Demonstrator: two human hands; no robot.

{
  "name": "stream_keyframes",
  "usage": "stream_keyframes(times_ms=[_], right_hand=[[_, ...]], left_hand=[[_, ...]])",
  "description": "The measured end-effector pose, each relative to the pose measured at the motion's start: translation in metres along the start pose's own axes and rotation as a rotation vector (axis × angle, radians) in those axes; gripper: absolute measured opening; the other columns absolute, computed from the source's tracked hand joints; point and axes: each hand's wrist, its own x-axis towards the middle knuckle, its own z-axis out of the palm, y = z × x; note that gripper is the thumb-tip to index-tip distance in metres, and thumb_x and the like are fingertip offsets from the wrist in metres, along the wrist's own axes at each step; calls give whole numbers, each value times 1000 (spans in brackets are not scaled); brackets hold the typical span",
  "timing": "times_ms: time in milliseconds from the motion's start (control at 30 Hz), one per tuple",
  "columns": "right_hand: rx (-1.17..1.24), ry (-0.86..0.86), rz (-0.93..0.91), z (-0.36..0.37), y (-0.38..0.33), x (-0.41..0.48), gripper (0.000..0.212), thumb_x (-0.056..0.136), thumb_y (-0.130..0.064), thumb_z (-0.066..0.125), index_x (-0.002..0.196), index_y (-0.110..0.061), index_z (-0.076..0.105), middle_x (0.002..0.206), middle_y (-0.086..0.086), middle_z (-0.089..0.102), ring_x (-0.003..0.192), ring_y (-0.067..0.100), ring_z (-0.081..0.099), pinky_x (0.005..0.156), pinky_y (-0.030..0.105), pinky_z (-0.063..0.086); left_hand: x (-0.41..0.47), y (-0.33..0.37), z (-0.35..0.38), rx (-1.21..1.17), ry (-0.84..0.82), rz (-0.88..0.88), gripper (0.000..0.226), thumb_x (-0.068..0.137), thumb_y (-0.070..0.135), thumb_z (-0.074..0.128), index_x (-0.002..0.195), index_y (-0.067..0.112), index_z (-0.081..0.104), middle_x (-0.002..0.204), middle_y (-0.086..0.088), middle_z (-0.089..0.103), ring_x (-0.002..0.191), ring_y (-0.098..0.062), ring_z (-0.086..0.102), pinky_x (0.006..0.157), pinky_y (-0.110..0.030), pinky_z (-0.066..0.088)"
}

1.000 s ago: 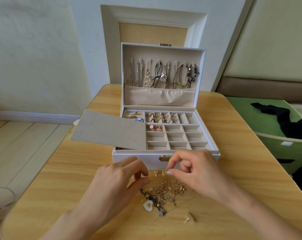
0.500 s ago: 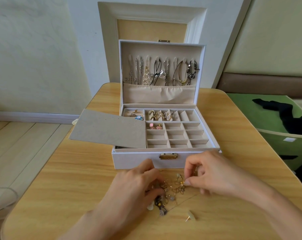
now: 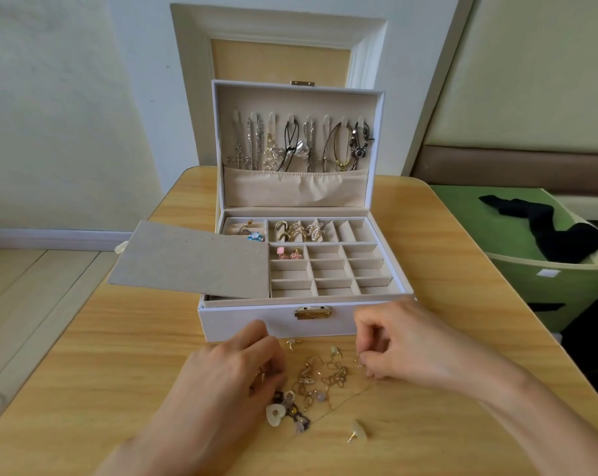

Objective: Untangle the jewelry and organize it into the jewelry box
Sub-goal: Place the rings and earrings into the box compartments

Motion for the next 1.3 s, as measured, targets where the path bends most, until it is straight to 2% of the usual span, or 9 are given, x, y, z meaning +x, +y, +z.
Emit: stream_keyframes(times_ms=[133,233,333,467,567,700,900,1100,1300], right_hand=[[-20,11,-13,-2,2,-1,27,75,-4,66,65,-28,60,60,-8,64,65,7,66,64,27,53],[7,-15,-18,-3,2,-3,34,77,-3,64,66,-35,65,72,-2,67,67,6,67,67,25,54],[80,-40,5,-8,3,-6,31,79,1,60,71,-27,71,77,3,69,68,6,69,72,29,56],[182,-62,45,-14,4,-7,29,79,3,57,75,-21,73,72,4,72,68,13,70,76,35,58],[212,-89,52,-15,6,-6,29,79,4,57,77,-20,73,72,4,73,70,15,71,78,35,57],[235,-142,79,-19,11,-6,27,80,3,62,82,-20,74,73,4,73,71,15,71,80,30,56],[264,-149,110,-22,15,-4,16,78,5,69,80,-11,72,67,9,71,60,12,68,60,18,51],[179,-184,83,-27,17,-7,16,79,1,68,81,-14,71,64,4,69,61,12,66,69,28,56],[133,-252,158,-35,29,-8,15,84,1,62,84,-10,72,63,6,68,59,13,66,64,23,56]], left_hand=[[0,1,-1,-13,13,-8,18,65,33,66,74,37,51,77,22,50,44,0,42,40,-3,17],[0,2,-2,-40,28,-7,26,71,30,75,81,38,52,78,25,51,45,11,36,39,-2,18],[0,5,-5,-76,69,-8,15,80,38,65,84,39,51,78,26,49,49,15,36,39,-2,20],[0,6,-8,-113,135,-32,5,83,42,44,85,39,49,80,27,48,48,3,40,40,-4,23],[1,6,-8,-123,161,-41,6,83,41,44,85,38,50,79,27,48,49,-1,45,41,-5,25],[2,8,-3,-171,135,-10,6,84,40,46,87,39,52,81,28,50,62,8,48,48,-4,34],[11,18,6,-146,128,85,6,84,36,47,85,35,54,80,25,51,70,8,45,52,-7,36],[8,4,-6,-95,209,12,8,84,37,45,83,36,53,77,26,49,63,6,47,47,-12,40],[12,15,-5,-136,221,84,13,87,33,46,87,30,59,80,23,54,68,8,50,52,-10,41]])
